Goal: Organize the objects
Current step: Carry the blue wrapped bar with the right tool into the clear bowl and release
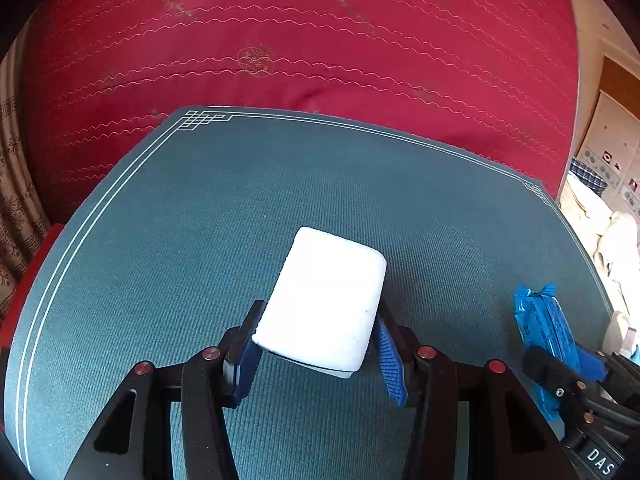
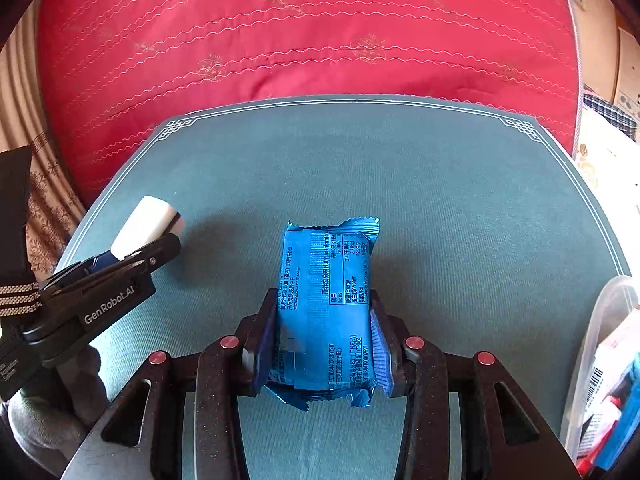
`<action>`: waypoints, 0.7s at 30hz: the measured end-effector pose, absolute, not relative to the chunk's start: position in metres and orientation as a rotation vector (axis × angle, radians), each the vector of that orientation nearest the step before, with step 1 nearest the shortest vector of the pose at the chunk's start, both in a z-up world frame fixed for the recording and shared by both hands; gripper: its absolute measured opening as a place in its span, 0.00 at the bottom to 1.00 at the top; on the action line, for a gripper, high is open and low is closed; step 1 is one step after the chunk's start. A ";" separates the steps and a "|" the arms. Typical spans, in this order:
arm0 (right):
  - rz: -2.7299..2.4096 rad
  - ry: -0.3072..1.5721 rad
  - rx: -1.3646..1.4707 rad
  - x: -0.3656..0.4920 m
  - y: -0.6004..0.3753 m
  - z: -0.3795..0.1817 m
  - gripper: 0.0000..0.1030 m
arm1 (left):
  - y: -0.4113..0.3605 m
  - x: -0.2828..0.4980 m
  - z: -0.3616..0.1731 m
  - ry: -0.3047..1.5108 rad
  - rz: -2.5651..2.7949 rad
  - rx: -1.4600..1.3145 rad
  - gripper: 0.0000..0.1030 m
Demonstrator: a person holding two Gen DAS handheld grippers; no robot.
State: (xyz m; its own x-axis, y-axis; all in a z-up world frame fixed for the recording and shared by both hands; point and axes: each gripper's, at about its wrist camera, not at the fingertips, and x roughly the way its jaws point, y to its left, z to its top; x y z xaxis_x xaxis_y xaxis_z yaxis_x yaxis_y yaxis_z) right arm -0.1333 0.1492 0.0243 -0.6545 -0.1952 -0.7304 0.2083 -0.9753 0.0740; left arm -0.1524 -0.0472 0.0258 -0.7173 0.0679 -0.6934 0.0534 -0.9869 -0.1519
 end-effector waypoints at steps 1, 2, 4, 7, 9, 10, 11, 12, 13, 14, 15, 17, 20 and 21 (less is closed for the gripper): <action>-2.677 0.017 1.172 -0.129 0.152 0.025 0.41 | -0.044 -0.151 0.026 -0.243 2.888 -1.174 0.52; -2.683 0.006 1.168 -0.125 0.156 0.027 0.41 | -0.041 -0.150 0.027 -0.232 2.882 -1.169 0.52; -2.695 -0.012 1.161 -0.117 0.163 0.029 0.41 | -0.033 -0.146 0.027 -0.208 2.872 -1.160 0.52; -2.713 -0.021 1.158 -0.107 0.171 0.030 0.41 | -0.022 -0.142 0.028 -0.171 2.857 -1.145 0.52; -2.724 -0.034 1.158 -0.101 0.177 0.030 0.41 | -0.014 -0.140 0.030 -0.148 2.846 -1.134 0.52; -2.732 -0.041 1.157 -0.098 0.181 0.031 0.41 | -0.010 -0.139 0.030 -0.137 2.840 -1.129 0.52; -2.738 -0.051 1.156 -0.095 0.184 0.031 0.41 | -0.007 -0.137 0.031 -0.126 2.835 -1.123 0.52; -2.743 -0.063 1.157 -0.092 0.188 0.031 0.41 | -0.004 -0.136 0.031 -0.116 2.830 -1.118 0.52; -2.748 -0.072 1.158 -0.089 0.191 0.032 0.41 | 0.001 -0.133 0.032 -0.106 2.824 -1.113 0.52; -2.754 -0.079 1.158 -0.087 0.194 0.032 0.41 | 0.004 -0.132 0.032 -0.097 2.818 -1.109 0.52; -2.759 -0.084 1.158 -0.084 0.197 0.032 0.41 | 0.008 -0.130 0.032 -0.086 2.813 -1.104 0.52; -2.770 -0.097 1.159 -0.079 0.203 0.033 0.41 | 0.014 -0.127 0.033 -0.066 2.801 -1.094 0.52; -2.783 -0.117 1.161 -0.071 0.211 0.033 0.41 | 0.024 -0.122 0.033 -0.034 2.783 -1.080 0.52; -2.788 -0.124 1.161 -0.068 0.214 0.033 0.41 | 0.027 -0.120 0.033 -0.024 2.777 -1.076 0.52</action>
